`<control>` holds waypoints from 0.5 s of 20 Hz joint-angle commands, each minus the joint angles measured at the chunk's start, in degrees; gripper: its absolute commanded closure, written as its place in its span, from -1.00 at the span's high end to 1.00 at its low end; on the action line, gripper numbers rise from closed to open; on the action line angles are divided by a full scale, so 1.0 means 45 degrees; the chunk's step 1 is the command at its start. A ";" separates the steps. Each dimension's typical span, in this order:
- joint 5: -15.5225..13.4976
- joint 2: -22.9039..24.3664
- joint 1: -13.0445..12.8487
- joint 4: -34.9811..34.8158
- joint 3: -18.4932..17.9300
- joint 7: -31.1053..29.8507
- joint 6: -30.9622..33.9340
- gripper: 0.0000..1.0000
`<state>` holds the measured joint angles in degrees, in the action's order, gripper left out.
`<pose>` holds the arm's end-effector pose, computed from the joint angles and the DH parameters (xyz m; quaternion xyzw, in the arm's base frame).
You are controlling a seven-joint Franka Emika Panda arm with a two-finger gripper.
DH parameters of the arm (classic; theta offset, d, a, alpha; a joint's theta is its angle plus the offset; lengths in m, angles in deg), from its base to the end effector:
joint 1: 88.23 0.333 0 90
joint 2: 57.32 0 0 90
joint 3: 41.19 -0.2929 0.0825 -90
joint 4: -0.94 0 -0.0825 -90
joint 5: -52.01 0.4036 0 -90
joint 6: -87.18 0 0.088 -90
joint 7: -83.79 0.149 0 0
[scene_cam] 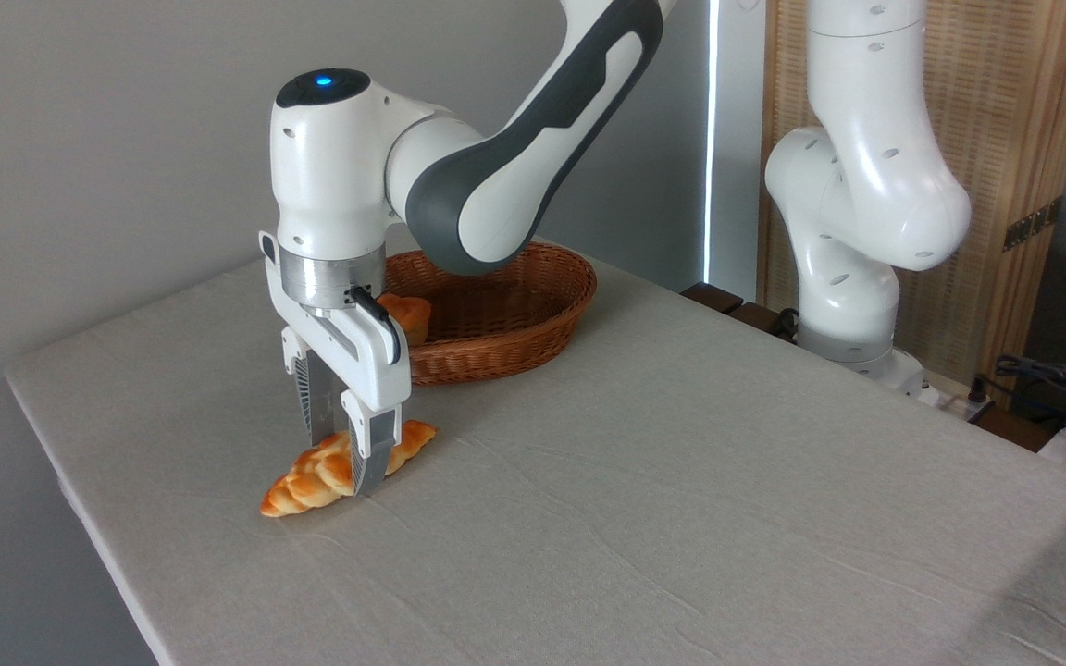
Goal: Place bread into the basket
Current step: 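Lower the gripper onto the braided bread and close on it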
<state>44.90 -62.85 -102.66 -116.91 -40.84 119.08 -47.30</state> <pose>0.5865 -0.1604 0.3344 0.9166 -0.3850 0.1036 0.0306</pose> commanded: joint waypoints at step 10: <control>0.0153 -0.0081 -0.0153 -0.0118 -0.0116 0.0048 -0.0137 -0.70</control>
<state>44.91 -62.99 -102.86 -116.92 -40.84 119.08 -47.30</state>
